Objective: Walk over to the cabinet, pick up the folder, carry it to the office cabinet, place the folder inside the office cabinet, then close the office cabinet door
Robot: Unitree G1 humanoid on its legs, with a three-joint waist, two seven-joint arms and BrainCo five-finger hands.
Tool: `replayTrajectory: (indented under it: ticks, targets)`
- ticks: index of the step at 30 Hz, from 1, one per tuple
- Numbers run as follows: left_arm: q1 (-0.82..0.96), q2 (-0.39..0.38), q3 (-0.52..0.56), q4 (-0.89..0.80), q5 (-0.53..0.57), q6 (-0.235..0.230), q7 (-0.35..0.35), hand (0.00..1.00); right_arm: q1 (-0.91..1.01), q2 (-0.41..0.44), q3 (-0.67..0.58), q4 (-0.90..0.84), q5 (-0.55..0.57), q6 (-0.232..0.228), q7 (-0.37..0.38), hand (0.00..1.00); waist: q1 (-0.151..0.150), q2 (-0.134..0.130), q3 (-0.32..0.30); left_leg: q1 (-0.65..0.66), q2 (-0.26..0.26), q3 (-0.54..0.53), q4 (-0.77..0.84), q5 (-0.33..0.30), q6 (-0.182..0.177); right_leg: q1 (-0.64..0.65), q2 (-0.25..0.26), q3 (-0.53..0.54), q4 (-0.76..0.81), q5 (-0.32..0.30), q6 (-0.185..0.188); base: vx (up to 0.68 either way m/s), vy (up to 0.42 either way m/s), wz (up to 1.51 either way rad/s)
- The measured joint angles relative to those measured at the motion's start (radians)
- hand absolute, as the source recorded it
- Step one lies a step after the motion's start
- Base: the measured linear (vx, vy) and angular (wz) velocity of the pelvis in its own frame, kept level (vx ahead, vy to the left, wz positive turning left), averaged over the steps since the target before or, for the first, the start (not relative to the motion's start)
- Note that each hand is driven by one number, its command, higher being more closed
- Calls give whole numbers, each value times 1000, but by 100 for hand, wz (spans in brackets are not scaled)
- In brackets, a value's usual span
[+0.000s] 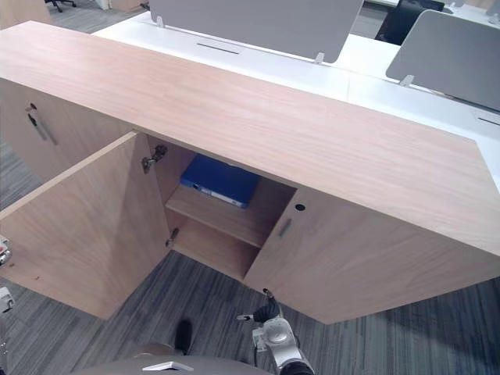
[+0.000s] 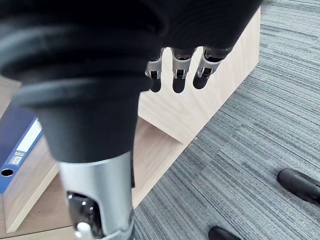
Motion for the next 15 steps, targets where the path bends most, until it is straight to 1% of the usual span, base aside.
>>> replayTrajectory:
  ticks: [1,2,4,6,8,9,11,15]
  targets:
    - [4,-47,3,-16,-27,-1,13,0,7,0,-2,-4,0,0,1,0,2,0,0,8,-1,9,0,-5,1,4,-2,6,0,0,1,49,-13,-14]
    - [40,-96,-1,-68,-42,-1,23,0,14,1,-9,-7,0,0,1,0,4,1,0,10,-1,14,0,-8,0,4,-3,15,0,4,5,48,-11,-12]
    - [102,-168,-8,-166,-43,0,32,0,21,0,-18,-7,0,3,1,0,4,0,0,9,-4,14,0,-10,2,3,-7,15,0,8,9,53,-4,2]
    - [196,-256,-44,-302,-41,1,32,0,31,3,-19,-7,0,5,1,0,8,0,0,10,-11,9,0,-10,2,4,-12,15,7,17,18,57,0,15]
    - [249,-309,-79,-363,-38,-5,32,0,34,5,-19,-7,0,5,1,0,13,1,-1,11,-13,3,0,-6,-3,4,-13,15,15,19,18,41,-7,12]
    - [277,-332,-101,-381,-37,-19,32,0,35,6,-19,-7,0,5,1,0,14,2,-2,11,-13,-1,0,-4,-5,5,-12,14,16,21,22,28,-15,10]
    - [301,-351,-124,-387,-37,-28,32,0,36,5,-20,-7,0,4,1,0,14,3,-5,15,-11,-2,0,-2,-7,7,-10,15,17,24,27,4,-10,2]
    - [326,-368,-159,-386,-37,-28,31,0,60,4,-20,-9,0,4,1,0,13,20,-5,38,-8,-1,0,-2,-7,30,-8,15,17,20,33,-9,-4,0]
